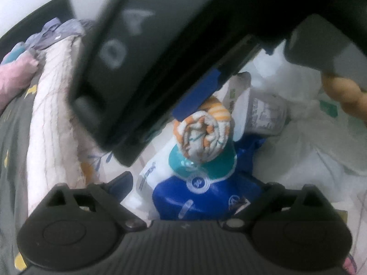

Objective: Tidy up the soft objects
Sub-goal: 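Move the right gripper back to the blue-and-white wipes pack, then grasp the blue-and-white wipes pack with the right gripper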

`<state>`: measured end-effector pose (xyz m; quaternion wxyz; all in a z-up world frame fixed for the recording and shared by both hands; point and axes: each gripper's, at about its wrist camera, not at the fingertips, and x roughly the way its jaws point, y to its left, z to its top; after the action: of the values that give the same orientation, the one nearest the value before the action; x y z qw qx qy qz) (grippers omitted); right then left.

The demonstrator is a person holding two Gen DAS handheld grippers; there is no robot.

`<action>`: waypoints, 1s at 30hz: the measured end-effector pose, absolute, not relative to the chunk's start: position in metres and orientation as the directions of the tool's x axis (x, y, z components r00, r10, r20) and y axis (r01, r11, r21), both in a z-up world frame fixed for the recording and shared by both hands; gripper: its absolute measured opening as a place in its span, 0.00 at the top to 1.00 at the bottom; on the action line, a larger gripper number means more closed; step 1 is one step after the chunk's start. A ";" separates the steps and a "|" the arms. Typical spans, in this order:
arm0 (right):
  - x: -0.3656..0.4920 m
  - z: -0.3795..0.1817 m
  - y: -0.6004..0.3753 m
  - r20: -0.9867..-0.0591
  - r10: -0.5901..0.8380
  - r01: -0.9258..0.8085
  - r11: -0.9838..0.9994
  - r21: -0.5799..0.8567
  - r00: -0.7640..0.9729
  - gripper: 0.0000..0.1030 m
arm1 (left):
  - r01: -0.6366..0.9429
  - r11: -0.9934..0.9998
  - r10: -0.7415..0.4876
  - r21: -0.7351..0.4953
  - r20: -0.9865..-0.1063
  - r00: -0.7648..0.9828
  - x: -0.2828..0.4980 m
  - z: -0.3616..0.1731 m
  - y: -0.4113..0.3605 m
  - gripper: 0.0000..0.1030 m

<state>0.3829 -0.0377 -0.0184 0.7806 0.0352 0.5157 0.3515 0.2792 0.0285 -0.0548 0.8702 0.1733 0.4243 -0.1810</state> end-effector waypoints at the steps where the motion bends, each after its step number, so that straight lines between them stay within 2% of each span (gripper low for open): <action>1: 0.384 -0.019 -0.039 -0.778 0.588 -0.510 0.750 0.422 0.221 0.37 | 0.470 0.869 -0.168 0.155 -0.801 0.575 0.280 -0.055 0.026 0.05; 11: 0.385 -0.022 -0.047 -0.760 0.613 -0.474 0.747 0.466 0.217 0.37 | 0.535 0.842 -0.221 0.074 -0.857 0.466 0.297 -0.054 0.026 0.05; 16: 0.381 -0.022 -0.048 -0.752 0.617 -0.473 0.747 0.467 0.231 0.37 | 0.541 0.835 -0.188 0.100 -0.873 0.451 0.297 -0.053 0.020 0.07; 19: 0.379 -0.022 -0.048 -0.752 0.613 -0.476 0.750 0.458 0.243 0.37 | 0.518 0.851 -0.176 0.090 -0.880 0.442 0.291 -0.054 0.012 0.10; 22: 0.376 -0.022 -0.047 -0.751 0.614 -0.477 0.750 0.457 0.246 0.37 | 0.500 0.855 -0.126 0.136 -0.882 0.454 0.276 -0.056 0.004 0.14; 26: 0.374 -0.020 -0.049 -0.744 0.621 -0.472 0.747 0.468 0.246 0.37 | 0.474 0.860 -0.078 0.189 -0.870 0.487 0.246 -0.057 0.001 0.25; 30: 0.369 -0.018 -0.049 -0.742 0.623 -0.472 0.747 0.469 0.249 0.37 | 0.415 0.895 -0.077 0.165 -0.859 0.507 0.229 -0.051 0.008 0.27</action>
<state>0.3695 -0.0486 -0.0183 0.7867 0.0749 0.5045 0.3477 0.2289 0.0078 -0.0508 0.8495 0.1779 0.4752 -0.1446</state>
